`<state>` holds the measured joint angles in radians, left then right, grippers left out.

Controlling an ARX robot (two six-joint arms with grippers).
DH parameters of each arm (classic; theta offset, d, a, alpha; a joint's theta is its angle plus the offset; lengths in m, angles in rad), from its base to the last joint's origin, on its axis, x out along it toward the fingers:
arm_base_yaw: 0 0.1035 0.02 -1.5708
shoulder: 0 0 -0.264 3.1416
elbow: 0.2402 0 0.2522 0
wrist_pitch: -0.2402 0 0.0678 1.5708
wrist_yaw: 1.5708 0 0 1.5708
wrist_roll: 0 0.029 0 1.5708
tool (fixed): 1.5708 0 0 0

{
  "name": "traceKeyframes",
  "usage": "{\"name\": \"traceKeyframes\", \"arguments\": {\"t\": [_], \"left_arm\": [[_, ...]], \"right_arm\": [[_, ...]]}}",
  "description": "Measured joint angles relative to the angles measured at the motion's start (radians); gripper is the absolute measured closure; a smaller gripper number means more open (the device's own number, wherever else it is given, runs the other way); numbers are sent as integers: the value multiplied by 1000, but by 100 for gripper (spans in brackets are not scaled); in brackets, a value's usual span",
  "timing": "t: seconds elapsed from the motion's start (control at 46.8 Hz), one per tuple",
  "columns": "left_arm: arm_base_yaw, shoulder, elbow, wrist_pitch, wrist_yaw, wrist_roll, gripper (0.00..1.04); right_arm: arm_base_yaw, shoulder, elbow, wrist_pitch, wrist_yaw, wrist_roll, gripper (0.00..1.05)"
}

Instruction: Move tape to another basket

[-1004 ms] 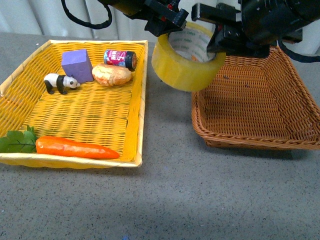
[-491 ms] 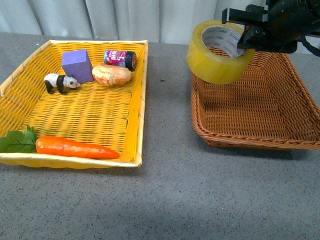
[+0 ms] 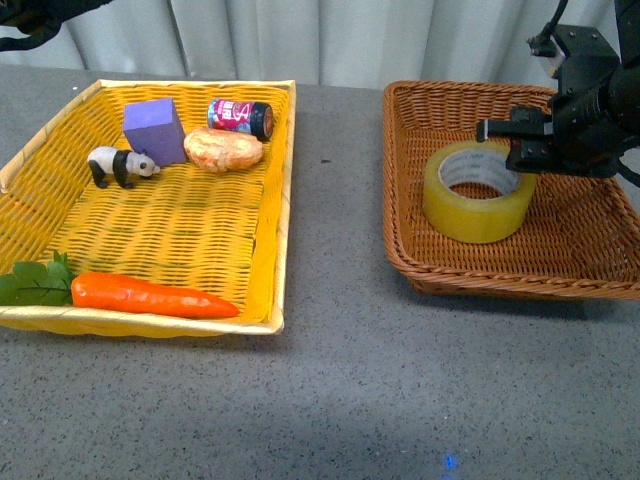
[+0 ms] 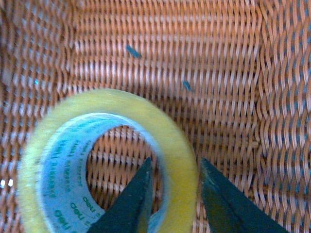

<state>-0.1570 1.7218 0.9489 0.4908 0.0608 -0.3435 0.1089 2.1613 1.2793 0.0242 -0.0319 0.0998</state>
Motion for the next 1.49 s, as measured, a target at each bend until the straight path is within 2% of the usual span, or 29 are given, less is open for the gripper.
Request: {"name": "traceKeyframes", "arguments": {"t": [0.107, 0.278, 0.32, 0.342, 0.406, 0.427, 0.47, 0.512, 0.598, 0.747, 0.769, 0.811, 0.918, 0.982, 1.153, 1.217, 1.495], "left_arm": [[6, -14, -11, 24, -57, -6, 7], [9, -32, -63, 105, -211, 10, 7], [9, -33, -66, 106, -220, 19, 7], [10, -33, -74, 128, -217, 40, 8], [13, -38, -127, 261, -204, 125, 17], [14, -42, -140, 274, -203, 133, 19], [21, -75, -222, 402, -185, 225, 30], [29, -112, -286, 448, -180, 262, 38], [48, -196, -399, 487, -164, 305, 56], [76, -320, -562, 512, -142, 325, 89], [79, -332, -577, 513, -140, 325, 93], [85, -372, -619, 513, -132, 326, 101], [93, -435, -674, 513, -123, 332, 101], [127, -483, -712, 505, -68, 335, 101], [154, -619, -805, 455, -64, 336, 101], [154, -628, -848, 499, -64, 336, 101], [155, -819, -908, 361, -61, 336, 101]], "right_arm": [[0, -30, -17, 51, 0, -9, 58], [-18, -193, -184, 249, -14, -48, 20], [-21, -217, -222, 306, 2, -54, 16], [-21, -230, -273, 444, 47, -65, 20], [-23, -243, -365, 690, 106, -76, 29], [-24, -245, -375, 713, 107, -78, 31], [-29, -275, -496, 945, 107, -86, 41], [-34, -314, -576, 1056, 104, -91, 50], [-46, -420, -695, 1135, 99, -95, 68], [-59, -560, -870, 1152, 79, -97, 100], [-66, -573, -887, 1152, 63, -98, 104], [-89, -618, -934, 1152, 35, -100, 104], [-108, -693, -991, 1144, 39, -100, 104], [-109, -748, -1032, 1130, 37, -100, 104], [-109, -910, -1131, 1061, 34, -100, 104], [-108, -973, -1158, 1028, 31, -100, 104], [-108, -1180, -1223, 888, 34, -100, 104]]}}
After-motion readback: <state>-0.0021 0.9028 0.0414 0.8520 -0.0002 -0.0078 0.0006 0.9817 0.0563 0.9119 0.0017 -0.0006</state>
